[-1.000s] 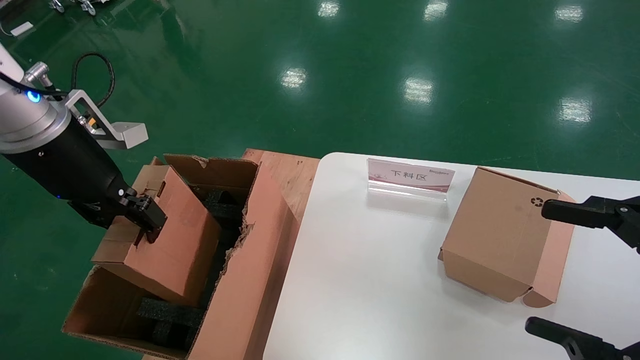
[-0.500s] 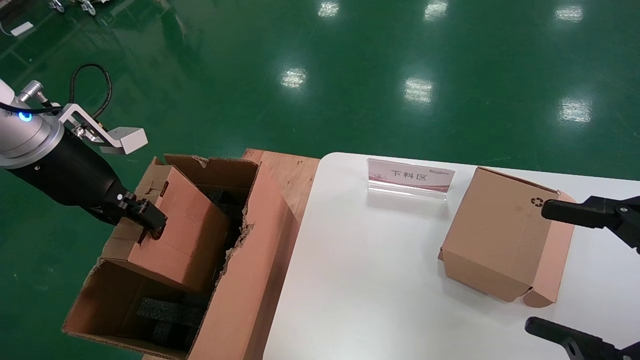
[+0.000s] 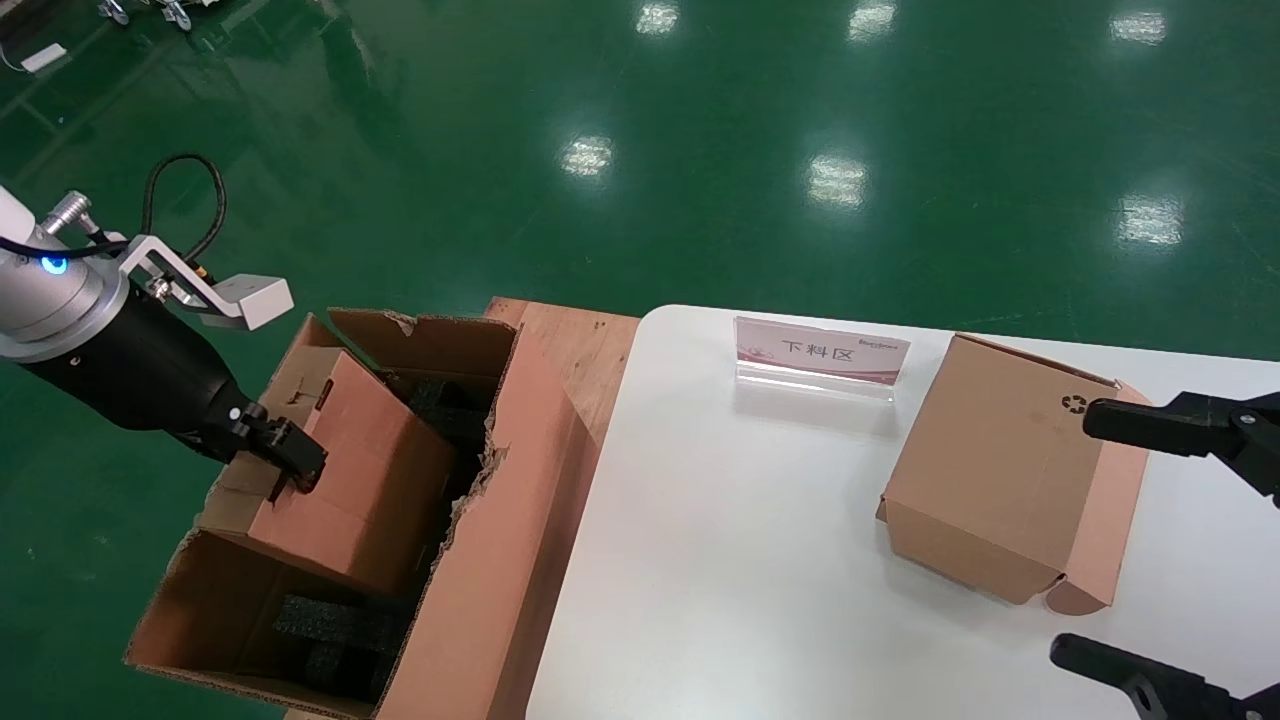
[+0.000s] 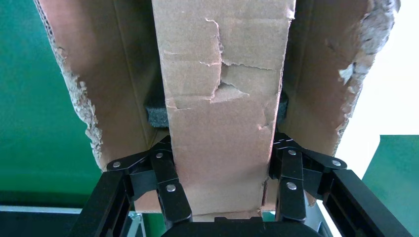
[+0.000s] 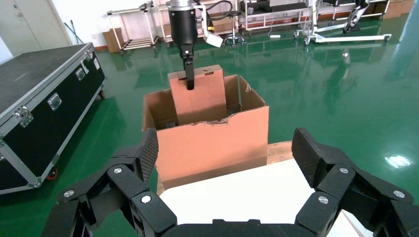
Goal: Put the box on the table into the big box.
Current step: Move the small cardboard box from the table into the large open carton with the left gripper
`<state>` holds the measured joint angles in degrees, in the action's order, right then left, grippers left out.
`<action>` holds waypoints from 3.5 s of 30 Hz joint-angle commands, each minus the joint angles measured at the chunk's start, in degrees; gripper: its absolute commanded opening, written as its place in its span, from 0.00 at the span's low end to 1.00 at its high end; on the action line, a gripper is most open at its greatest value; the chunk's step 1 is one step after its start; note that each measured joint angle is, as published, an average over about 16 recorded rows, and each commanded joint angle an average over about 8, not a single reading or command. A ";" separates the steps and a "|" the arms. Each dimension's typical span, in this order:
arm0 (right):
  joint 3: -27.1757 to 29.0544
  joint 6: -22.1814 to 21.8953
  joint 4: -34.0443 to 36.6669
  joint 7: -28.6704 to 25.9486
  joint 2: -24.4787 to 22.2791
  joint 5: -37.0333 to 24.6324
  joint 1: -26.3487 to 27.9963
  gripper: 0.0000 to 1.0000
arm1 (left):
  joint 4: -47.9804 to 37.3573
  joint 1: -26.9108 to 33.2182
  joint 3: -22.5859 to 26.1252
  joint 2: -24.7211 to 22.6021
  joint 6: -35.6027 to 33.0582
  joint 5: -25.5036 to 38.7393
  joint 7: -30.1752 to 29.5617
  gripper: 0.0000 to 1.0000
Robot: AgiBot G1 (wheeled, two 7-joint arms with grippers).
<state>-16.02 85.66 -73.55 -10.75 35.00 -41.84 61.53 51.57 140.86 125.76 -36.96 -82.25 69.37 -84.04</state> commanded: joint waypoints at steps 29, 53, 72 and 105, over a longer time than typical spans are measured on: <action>0.00 0.00 0.00 0.00 0.00 0.00 0.00 1.00 | -2.53 -5.42 1.59 0.56 6.83 4.11 0.84 0.00; 0.00 0.00 0.00 0.00 0.00 0.00 0.00 1.00 | -1.37 -14.56 2.89 0.48 18.62 9.82 -4.06 0.00; 0.00 0.00 0.00 0.00 0.00 0.00 0.00 1.00 | -0.17 -17.63 4.08 -0.74 21.04 11.83 -8.92 0.00; 0.00 -0.01 0.01 0.00 -0.01 0.01 -0.01 1.00 | -0.43 -20.09 4.99 -2.50 21.94 13.26 -13.38 1.00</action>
<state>-16.02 85.64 -73.54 -10.75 34.99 -41.83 61.53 51.13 120.78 130.76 -39.46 -60.32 82.63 -97.41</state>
